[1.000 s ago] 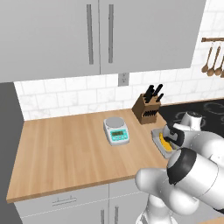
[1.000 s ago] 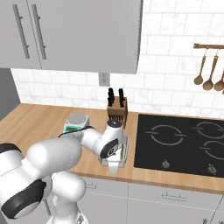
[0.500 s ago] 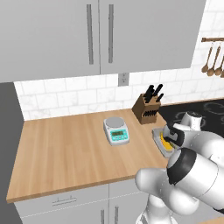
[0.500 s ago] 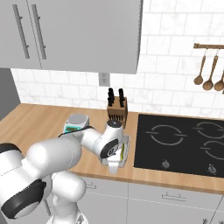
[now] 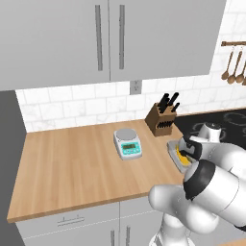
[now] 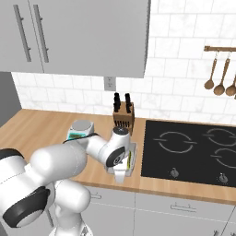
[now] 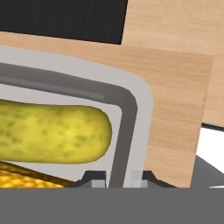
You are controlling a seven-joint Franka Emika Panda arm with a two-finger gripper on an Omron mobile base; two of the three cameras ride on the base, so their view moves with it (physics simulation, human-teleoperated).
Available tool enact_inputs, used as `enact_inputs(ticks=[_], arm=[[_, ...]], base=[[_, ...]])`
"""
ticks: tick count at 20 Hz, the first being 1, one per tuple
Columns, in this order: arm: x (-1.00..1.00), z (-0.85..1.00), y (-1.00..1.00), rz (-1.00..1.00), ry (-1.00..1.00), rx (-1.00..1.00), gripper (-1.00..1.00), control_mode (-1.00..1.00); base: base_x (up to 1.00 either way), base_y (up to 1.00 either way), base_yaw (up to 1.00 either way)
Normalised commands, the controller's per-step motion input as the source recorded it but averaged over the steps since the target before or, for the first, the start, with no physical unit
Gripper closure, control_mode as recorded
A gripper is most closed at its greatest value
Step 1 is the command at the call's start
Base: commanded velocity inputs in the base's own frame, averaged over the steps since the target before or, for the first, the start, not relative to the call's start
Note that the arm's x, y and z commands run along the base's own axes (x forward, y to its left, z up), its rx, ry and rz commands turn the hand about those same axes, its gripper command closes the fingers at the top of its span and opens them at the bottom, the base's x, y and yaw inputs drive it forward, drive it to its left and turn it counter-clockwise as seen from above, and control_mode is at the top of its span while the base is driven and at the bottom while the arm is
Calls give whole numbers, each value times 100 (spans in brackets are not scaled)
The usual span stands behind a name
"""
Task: Take the meat container that has the fish and place it on the second highest rack of the freezer. Then take the vegetable container that has the cucumber and corn and place it on the highest rack of the freezer.
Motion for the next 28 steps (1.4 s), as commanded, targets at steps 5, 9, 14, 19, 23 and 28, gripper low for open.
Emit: enact_inputs(ticks=[5, 9, 14, 19, 23, 28], arm=[[-23, 8, -16, 0, 0, 0, 100, -100], [-49, 23, -23, -1, 0, 0, 100, -100], [-17, 75, -6, -2, 0, 0, 100, -100], [0, 79, 21, -2, 0, 0, 100, -100], [-9, 48, 50, -1, 1, 0, 100, -100], [-5, 52, 44, 0, 1, 0, 100, -100]], base=[[0, 0, 0], [0, 0, 0], [0, 0, 0], [0, 0, 0], [0, 0, 0], [0, 0, 0]])
